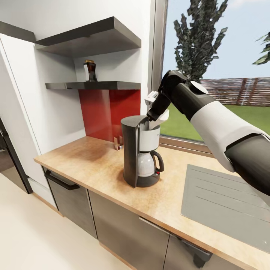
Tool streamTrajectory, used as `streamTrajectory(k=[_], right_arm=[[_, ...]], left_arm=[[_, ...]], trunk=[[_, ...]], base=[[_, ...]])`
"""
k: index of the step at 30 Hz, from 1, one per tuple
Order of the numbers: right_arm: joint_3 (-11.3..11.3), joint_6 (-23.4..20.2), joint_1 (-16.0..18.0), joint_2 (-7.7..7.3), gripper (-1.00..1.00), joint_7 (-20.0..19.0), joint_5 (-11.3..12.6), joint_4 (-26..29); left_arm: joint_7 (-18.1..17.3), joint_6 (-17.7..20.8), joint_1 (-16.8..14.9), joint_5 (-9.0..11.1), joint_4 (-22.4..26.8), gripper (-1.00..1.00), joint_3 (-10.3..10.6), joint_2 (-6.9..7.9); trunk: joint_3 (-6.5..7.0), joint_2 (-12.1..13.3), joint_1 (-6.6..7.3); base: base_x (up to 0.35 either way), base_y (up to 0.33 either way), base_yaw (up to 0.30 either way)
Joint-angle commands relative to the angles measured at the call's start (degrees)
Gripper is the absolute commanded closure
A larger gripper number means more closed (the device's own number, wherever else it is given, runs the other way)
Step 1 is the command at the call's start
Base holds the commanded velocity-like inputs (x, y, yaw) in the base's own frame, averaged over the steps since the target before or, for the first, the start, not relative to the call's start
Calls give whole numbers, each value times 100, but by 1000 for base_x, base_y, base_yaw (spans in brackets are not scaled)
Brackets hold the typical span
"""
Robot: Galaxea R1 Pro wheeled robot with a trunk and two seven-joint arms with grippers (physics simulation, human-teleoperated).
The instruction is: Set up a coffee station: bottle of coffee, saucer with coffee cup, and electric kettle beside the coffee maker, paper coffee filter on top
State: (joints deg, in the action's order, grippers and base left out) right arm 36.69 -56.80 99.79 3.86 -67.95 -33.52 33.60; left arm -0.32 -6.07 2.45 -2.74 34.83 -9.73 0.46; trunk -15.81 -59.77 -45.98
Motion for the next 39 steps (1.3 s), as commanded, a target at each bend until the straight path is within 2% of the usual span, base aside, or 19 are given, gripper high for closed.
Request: streamTrajectory(k=[1,9,10,39], right_arm=[[4,-45,4,1,100,-47,-49,6],[4,-42,2,1,100,-52,-45,11],[4,-42,3,1,-100,-52,-43,11],[1,-43,0,1,-100,-56,-31,11]], left_arm=[[-3,-9,1,-30,6,-100,-11,-2],[-3,-9,1,-27,6,-100,-11,-2],[-3,-9,1,-26,6,-100,-11,-2],[-3,-9,1,-27,6,-100,-11,-2]], trunk=[[-6,-4,-1],[-6,-4,-1],[-6,-4,-1],[-6,-4,-1]], base=[[0,0,0],[0,0,0],[0,0,0],[0,0,0]])
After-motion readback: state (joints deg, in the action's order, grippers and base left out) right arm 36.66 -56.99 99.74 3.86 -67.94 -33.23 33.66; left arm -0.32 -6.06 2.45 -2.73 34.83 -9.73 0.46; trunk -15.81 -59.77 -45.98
